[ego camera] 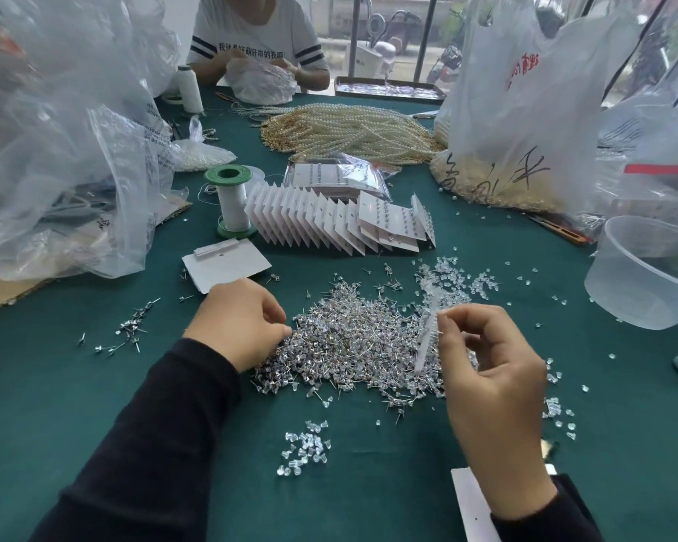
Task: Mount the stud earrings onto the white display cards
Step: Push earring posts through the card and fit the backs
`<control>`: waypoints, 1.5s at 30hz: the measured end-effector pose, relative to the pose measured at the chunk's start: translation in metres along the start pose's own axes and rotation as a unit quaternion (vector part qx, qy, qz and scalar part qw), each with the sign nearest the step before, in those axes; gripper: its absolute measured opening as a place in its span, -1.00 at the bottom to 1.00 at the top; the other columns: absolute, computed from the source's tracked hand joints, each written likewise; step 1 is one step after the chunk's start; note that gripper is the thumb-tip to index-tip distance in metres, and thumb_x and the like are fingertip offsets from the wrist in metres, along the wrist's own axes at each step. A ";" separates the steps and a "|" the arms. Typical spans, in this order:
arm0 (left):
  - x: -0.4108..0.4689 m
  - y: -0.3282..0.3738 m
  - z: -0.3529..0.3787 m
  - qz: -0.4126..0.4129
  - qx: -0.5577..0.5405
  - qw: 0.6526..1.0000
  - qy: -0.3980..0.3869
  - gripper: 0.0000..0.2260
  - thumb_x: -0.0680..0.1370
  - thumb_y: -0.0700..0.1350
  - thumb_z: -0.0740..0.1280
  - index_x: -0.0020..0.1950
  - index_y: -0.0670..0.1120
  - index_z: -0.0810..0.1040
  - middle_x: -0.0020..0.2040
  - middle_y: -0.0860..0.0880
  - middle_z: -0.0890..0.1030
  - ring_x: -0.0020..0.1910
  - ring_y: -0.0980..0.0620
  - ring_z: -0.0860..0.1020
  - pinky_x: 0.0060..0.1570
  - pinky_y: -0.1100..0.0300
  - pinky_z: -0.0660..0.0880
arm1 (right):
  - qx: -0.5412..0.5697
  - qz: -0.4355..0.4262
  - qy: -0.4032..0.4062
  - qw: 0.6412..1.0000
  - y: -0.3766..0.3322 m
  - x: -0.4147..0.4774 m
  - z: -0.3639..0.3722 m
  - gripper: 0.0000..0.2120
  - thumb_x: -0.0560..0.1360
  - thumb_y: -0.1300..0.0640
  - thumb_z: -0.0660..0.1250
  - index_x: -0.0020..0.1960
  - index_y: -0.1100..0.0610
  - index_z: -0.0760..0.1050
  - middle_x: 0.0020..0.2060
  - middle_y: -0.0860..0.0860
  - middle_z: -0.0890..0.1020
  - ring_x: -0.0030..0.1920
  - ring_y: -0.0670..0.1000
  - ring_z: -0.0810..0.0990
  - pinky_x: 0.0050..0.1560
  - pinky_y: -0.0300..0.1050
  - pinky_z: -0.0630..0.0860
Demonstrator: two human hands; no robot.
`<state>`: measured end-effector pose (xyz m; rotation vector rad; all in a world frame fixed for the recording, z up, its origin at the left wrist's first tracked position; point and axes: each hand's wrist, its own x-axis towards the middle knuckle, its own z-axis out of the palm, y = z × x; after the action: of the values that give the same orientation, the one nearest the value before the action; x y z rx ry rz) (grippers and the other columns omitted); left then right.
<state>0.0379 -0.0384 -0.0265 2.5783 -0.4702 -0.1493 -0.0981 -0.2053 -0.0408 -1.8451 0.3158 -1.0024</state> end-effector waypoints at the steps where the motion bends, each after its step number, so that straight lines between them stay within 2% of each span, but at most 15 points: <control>1: 0.000 0.001 0.001 0.004 0.013 1.000 0.002 -0.95 0.39 -0.10 0.44 -0.18 -0.04 0.67 -0.28 0.03 0.61 -0.20 0.06 0.52 -0.16 0.29 0.36 | 0.008 0.015 -0.002 1.000 0.000 0.000 -0.001 -0.86 0.44 0.19 0.31 -0.22 -0.04 0.49 -0.29 -0.03 0.56 -0.28 -0.04 0.49 -0.23 -0.25 0.41; 3: 0.001 0.003 0.003 0.010 0.021 1.000 0.007 -0.96 0.40 -0.14 0.42 -0.22 -0.04 0.67 -0.33 0.06 0.57 -0.15 0.01 0.53 -0.13 0.27 0.38 | 0.021 0.037 -0.008 0.999 0.000 0.000 -0.002 -0.88 0.44 0.16 0.32 -0.22 -0.04 0.50 -0.32 -0.03 0.54 -0.32 -0.04 0.46 -0.27 -0.22 0.37; 6: 0.000 0.003 0.004 0.023 0.033 0.999 0.007 -0.91 0.42 -0.18 0.38 -0.27 -0.04 0.63 -0.36 0.08 0.52 -0.14 -0.01 0.55 -0.15 0.26 0.37 | 0.043 0.069 -0.015 0.997 0.001 0.000 -0.003 -0.91 0.44 0.15 0.34 -0.22 0.00 0.52 -0.35 -0.07 0.53 -0.35 -0.10 0.46 -0.31 -0.30 0.37; 9: -0.001 0.006 0.002 0.057 -0.015 0.996 0.068 -0.93 0.44 -0.15 0.38 -0.25 -0.07 0.61 -0.38 0.12 0.50 -0.24 0.08 0.54 -0.24 0.30 0.37 | 0.158 0.157 -0.036 0.974 -0.002 0.003 -0.006 -0.91 0.43 0.23 0.38 -0.21 0.06 0.55 -0.29 0.01 0.60 -0.26 -0.05 0.55 -0.25 -0.23 0.50; 10: -0.003 0.009 0.001 0.072 -0.058 0.991 0.094 -0.93 0.44 -0.13 0.39 -0.25 -0.06 0.60 -0.39 0.13 0.51 -0.32 0.18 0.51 -0.31 0.38 0.35 | 0.231 0.205 -0.054 0.950 -0.003 0.004 -0.007 -0.96 0.40 0.20 0.36 -0.19 0.08 0.55 -0.26 0.05 0.63 -0.23 -0.01 0.58 -0.22 -0.18 0.54; 12: -0.008 0.018 -0.003 0.124 -0.179 0.969 0.121 -0.91 0.42 -0.11 0.42 -0.28 0.00 0.57 -0.40 0.13 0.53 -0.44 0.24 0.48 -0.41 0.49 0.35 | 0.364 0.296 -0.091 0.878 -0.004 0.008 -0.009 -0.88 0.38 0.20 0.30 -0.10 0.18 0.53 -0.18 0.11 0.66 -0.17 0.03 0.64 -0.20 -0.13 0.61; 15: -0.025 0.040 -0.001 0.232 -0.357 0.897 0.118 -0.92 0.39 -0.06 0.43 -0.23 0.03 0.54 -0.35 0.12 0.58 -0.35 0.23 0.52 -0.32 0.47 0.42 | 0.444 0.370 -0.150 0.802 -0.008 0.009 -0.008 -0.73 0.39 0.26 0.25 0.08 0.30 0.45 -0.03 0.24 0.64 -0.03 0.16 0.62 -0.02 0.05 0.58; 17: -0.035 0.053 0.006 0.290 -0.375 0.870 0.137 -0.93 0.40 -0.09 0.42 -0.19 0.00 0.54 -0.27 0.12 0.58 -0.28 0.17 0.54 -0.25 0.37 0.48 | 0.461 0.381 -0.179 0.781 -0.012 0.007 -0.005 -0.72 0.39 0.27 0.28 0.09 0.30 0.46 0.00 0.29 0.61 -0.03 0.20 0.60 0.01 0.10 0.56; 20: -0.042 0.063 0.017 0.331 -0.334 0.865 0.175 -0.94 0.44 -0.12 0.33 -0.18 -0.09 0.55 -0.22 0.02 0.57 -0.25 0.08 0.54 -0.24 0.19 0.53 | 0.462 0.379 -0.219 0.771 -0.016 0.004 0.000 -0.75 0.34 0.31 0.38 0.02 0.27 0.53 -0.12 0.23 0.61 -0.18 0.11 0.59 -0.12 -0.01 0.57; 23: -0.044 0.066 0.023 0.329 -0.314 0.871 0.189 -0.88 0.45 -0.12 0.33 -0.21 -0.17 0.56 -0.24 -0.01 0.57 -0.26 0.07 0.54 -0.26 0.13 0.51 | 0.470 0.378 -0.239 0.761 -0.019 0.001 0.003 -0.74 0.27 0.23 0.41 -0.05 0.27 0.58 -0.16 0.24 0.59 -0.25 0.08 0.59 -0.23 -0.07 0.58; 28: -0.045 0.066 0.025 0.319 -0.309 0.875 0.193 -0.88 0.44 -0.13 0.34 -0.22 -0.18 0.56 -0.25 -0.02 0.57 -0.28 0.07 0.53 -0.28 0.14 0.49 | 0.475 0.384 -0.245 0.753 -0.019 0.000 0.005 -0.77 0.34 0.27 0.39 -0.02 0.32 0.55 -0.14 0.26 0.58 -0.24 0.10 0.61 -0.27 -0.05 0.60; 36: -0.047 0.066 0.026 0.310 -0.276 0.883 0.218 -0.96 0.41 -0.24 0.38 -0.23 -0.19 0.56 -0.27 -0.02 0.56 -0.32 0.09 0.50 -0.31 0.19 0.47 | 0.451 0.373 -0.249 0.772 -0.019 0.000 0.005 -0.79 0.31 0.25 0.43 -0.07 0.29 0.58 -0.18 0.24 0.60 -0.28 0.09 0.61 -0.30 -0.06 0.59; 41: -0.046 0.065 0.026 0.311 -0.262 0.890 0.205 -0.97 0.40 -0.26 0.39 -0.24 -0.20 0.57 -0.27 -0.03 0.56 -0.31 0.10 0.50 -0.30 0.19 0.47 | 0.444 0.376 -0.248 0.775 -0.017 -0.001 0.006 -0.77 0.31 0.22 0.40 -0.07 0.30 0.57 -0.18 0.24 0.60 -0.26 0.09 0.61 -0.28 -0.06 0.60; 45: -0.047 0.066 0.024 0.327 -0.263 0.888 0.189 -0.90 0.44 -0.18 0.39 -0.23 -0.21 0.60 -0.26 -0.05 0.59 -0.30 0.06 0.54 -0.29 0.16 0.49 | 0.439 0.369 -0.222 0.789 -0.014 -0.001 0.006 -0.80 0.32 0.22 0.44 -0.09 0.29 0.58 -0.16 0.26 0.60 -0.24 0.10 0.61 -0.26 -0.05 0.62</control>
<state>-0.0302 -0.0864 -0.0137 1.7445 -0.9602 0.4033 -0.0969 -0.1940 -0.0309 -0.8864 0.1933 -0.0709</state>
